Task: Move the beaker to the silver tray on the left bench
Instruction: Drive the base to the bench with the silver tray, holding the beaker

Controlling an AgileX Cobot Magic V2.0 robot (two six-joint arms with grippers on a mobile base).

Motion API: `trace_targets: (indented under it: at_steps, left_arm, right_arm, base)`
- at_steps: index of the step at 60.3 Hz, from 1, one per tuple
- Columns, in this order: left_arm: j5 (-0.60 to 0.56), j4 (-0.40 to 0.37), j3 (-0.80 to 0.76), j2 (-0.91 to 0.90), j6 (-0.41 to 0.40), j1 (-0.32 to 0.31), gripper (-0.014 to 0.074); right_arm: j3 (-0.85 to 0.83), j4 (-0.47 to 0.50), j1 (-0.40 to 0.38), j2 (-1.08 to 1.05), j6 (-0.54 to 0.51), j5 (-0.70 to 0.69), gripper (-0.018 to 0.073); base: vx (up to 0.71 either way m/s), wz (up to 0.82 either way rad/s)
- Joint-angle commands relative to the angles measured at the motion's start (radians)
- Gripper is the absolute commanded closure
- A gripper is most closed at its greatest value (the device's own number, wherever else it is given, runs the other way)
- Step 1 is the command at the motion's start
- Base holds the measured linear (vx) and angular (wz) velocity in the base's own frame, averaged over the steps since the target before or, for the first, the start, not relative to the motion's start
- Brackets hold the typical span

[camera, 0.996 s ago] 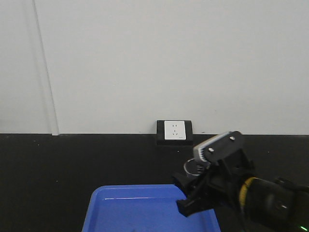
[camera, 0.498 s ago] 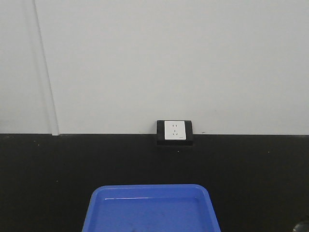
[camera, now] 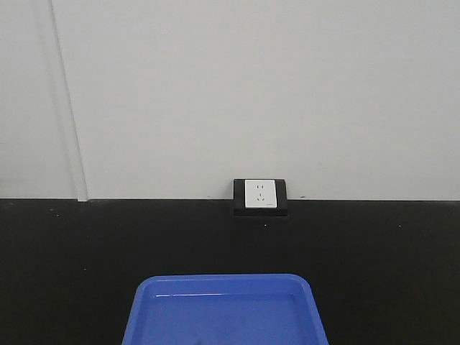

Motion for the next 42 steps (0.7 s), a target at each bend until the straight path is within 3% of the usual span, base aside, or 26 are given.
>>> trace_targets:
  at_steps: [1, 42]
  left_arm:
    - [-0.076, -0.003, 0.02, -0.007, -0.002, -0.006, 0.0595]
    - [-0.076, -0.003, 0.02, -0.007, -0.002, -0.006, 0.0595]
  right_arm:
    - [-0.032, -0.008, -0.002, 0.002, 0.003, -0.054, 0.057]
    - [-0.032, -0.008, -0.002, 0.002, 0.003, -0.054, 0.057]
  base:
    - [0.0, 0.0]
    - [-0.01, -0.02]
